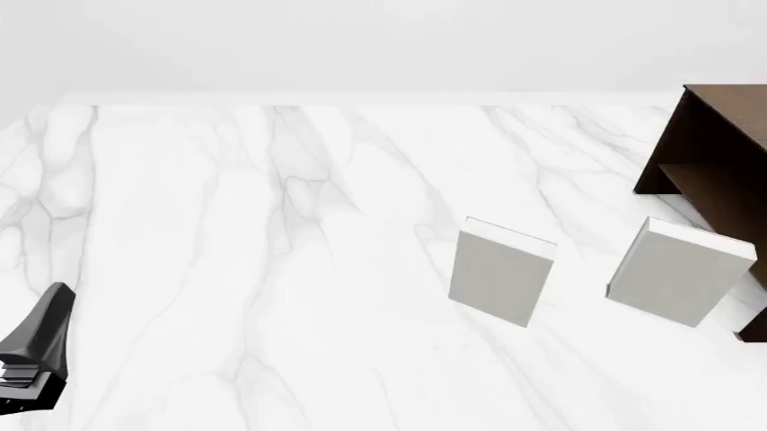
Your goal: Pick up the book on the left and place it on top of the shelf.
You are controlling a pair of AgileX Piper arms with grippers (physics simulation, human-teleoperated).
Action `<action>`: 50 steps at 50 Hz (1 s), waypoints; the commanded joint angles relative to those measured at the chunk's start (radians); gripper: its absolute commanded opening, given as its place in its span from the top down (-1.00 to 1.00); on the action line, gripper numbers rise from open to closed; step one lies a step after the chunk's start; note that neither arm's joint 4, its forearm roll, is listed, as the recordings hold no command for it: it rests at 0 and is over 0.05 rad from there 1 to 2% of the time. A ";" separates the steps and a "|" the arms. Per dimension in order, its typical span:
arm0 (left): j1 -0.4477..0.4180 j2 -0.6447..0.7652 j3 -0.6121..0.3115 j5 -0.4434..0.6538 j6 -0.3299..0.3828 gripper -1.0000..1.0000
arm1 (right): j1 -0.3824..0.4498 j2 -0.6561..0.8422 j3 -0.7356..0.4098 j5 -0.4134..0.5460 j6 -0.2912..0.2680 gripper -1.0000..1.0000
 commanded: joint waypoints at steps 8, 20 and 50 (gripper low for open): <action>0.000 0.000 0.000 0.000 0.000 -1.00 | -0.067 0.049 -0.010 -0.054 0.012 1.00; 0.000 0.000 0.000 0.000 0.000 -1.00 | -0.106 0.104 -0.008 -0.098 -0.014 1.00; 0.000 0.000 0.000 0.000 0.000 -1.00 | -0.200 0.244 -0.027 -0.202 -0.082 1.00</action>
